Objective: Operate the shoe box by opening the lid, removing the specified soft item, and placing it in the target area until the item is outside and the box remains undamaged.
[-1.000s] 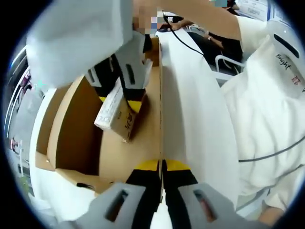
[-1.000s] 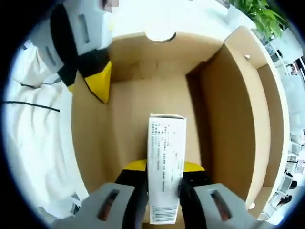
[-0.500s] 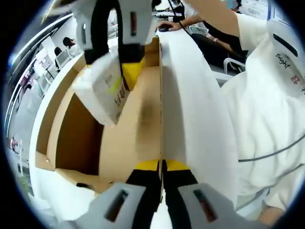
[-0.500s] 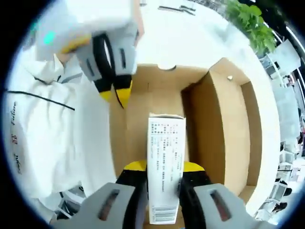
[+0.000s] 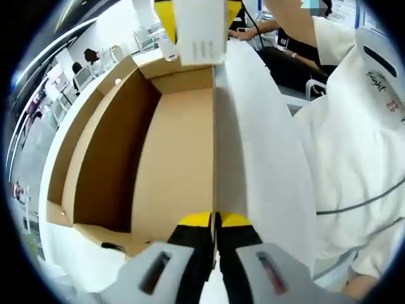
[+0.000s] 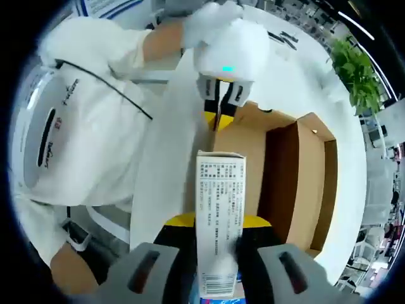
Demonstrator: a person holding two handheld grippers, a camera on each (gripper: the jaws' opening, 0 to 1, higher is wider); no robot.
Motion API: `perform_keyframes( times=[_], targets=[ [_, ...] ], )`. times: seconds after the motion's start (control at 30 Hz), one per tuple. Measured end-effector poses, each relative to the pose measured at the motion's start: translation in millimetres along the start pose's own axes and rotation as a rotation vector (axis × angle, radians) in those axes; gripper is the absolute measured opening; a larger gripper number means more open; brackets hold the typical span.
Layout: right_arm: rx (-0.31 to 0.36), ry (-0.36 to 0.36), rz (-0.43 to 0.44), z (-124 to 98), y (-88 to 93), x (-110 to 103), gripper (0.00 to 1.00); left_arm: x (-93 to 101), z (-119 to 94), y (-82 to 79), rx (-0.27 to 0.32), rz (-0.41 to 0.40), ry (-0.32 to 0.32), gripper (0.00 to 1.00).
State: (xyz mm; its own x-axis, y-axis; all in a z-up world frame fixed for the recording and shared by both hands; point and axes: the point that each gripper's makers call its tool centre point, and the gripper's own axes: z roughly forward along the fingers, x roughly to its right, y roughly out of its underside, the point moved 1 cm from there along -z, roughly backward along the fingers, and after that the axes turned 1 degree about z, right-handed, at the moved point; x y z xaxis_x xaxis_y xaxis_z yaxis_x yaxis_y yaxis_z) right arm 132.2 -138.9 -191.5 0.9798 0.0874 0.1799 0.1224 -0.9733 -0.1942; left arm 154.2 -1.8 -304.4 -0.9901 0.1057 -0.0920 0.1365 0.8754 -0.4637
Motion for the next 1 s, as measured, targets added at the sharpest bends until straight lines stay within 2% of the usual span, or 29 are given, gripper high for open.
perform_keyframes(
  times=[0.1, 0.2, 0.43, 0.67, 0.8, 0.9, 1.0],
  targets=[
    [-0.005, 0.026, 0.003, -7.5, 1.7, -4.0, 0.21, 0.0, 0.0, 0.0, 0.0, -0.001, 0.0, 0.01],
    [-0.039, -0.001, 0.003, -12.6, 4.1, -13.1, 0.21, 0.0, -0.1, 0.1, -0.001, -0.002, 0.001, 0.01],
    [-0.062, 0.049, -0.007, -24.6, 5.9, -18.5, 0.21, -0.1, -0.4, 0.1, 0.002, -0.001, 0.001, 0.01],
    [-0.067, -0.001, 0.041, -15.4, 29.0, -39.7, 0.21, 0.3, -0.2, 0.1, -0.001, -0.001, -0.001, 0.01],
    [-0.089, -0.049, 0.026, -14.0, 38.3, -49.9, 0.21, 0.1, -0.4, 0.4, 0.001, 0.0, -0.002, 0.01],
    [-0.11, -0.002, 0.05, -21.0, 46.4, -45.3, 0.21, 0.1, -0.6, 0.5, 0.002, -0.001, -0.002, 0.01],
    [-0.119, 0.003, 0.053, -24.4, 57.2, -50.7, 0.21, 0.1, -0.5, 0.5, 0.001, -0.001, -0.002, 0.01]
  ],
)
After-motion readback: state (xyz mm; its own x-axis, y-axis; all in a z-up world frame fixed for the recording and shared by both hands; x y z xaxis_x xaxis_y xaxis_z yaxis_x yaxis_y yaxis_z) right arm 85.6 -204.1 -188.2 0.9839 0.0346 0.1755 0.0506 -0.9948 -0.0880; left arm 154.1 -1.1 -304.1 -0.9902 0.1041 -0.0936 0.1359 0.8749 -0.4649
